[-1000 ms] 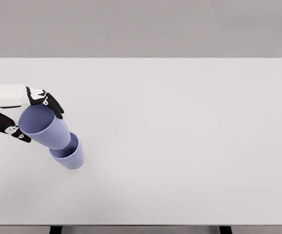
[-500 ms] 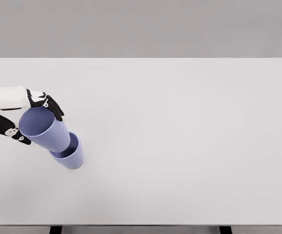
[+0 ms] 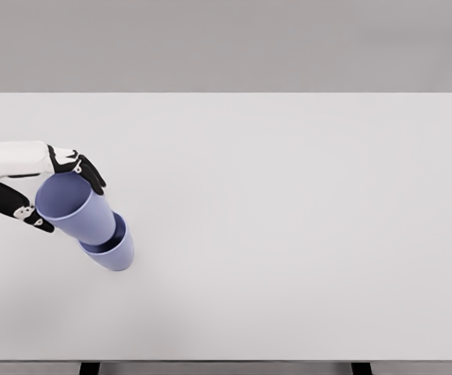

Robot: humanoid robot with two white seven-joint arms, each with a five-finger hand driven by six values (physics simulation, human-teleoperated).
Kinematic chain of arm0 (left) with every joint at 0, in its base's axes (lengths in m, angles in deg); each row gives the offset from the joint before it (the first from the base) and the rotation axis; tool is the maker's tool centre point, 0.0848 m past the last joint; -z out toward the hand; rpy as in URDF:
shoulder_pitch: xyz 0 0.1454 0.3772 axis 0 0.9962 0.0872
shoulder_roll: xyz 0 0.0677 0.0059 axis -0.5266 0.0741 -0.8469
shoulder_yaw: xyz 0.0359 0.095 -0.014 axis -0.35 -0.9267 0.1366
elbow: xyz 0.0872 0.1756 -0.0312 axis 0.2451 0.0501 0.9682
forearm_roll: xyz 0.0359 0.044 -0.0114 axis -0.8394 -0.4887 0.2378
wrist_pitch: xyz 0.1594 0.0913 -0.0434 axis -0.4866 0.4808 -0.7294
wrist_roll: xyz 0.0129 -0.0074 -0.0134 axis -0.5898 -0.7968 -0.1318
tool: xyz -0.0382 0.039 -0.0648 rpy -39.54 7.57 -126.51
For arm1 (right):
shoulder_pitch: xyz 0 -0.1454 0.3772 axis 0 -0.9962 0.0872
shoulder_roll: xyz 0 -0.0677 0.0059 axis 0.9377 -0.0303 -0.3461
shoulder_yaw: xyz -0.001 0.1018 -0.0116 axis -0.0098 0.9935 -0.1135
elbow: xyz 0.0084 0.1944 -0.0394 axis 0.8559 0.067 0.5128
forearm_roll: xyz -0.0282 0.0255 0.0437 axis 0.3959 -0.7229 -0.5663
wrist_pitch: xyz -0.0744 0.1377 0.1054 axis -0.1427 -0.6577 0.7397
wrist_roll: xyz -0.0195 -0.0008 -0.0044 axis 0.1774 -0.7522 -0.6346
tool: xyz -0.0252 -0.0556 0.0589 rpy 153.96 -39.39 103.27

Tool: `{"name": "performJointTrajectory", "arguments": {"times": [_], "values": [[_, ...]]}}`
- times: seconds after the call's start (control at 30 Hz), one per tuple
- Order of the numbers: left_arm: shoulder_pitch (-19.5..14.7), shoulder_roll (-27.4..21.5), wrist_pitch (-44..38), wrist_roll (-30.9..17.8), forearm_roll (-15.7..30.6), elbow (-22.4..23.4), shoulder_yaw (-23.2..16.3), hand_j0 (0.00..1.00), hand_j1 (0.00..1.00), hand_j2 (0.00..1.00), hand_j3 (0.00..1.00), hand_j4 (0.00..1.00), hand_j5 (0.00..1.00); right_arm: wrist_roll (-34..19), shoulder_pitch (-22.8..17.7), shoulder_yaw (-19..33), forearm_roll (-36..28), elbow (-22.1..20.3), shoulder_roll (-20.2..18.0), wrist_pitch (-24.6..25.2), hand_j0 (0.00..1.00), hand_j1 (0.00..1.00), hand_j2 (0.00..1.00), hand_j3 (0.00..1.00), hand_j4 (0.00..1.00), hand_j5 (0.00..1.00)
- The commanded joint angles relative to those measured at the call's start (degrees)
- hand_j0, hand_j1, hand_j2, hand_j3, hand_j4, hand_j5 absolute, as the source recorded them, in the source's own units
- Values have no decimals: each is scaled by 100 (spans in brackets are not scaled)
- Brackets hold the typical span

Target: Place the right cup on the left cup with left arm

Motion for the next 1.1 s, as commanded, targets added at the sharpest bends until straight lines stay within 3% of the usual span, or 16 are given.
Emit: {"name": "performJointTrajectory", "arguments": {"times": [0.0,1.07], "values": [[0,10,-13,3,41,35,24,52,52,52,52,52,52,-1,0,0,1,0,0,-1,100,100,100,100,100,100],[316,370,-13,3,-249,386,103,54,54,54,54,54,54,-1,0,0,1,0,0,-1,100,100,100,100,100,100]]}}
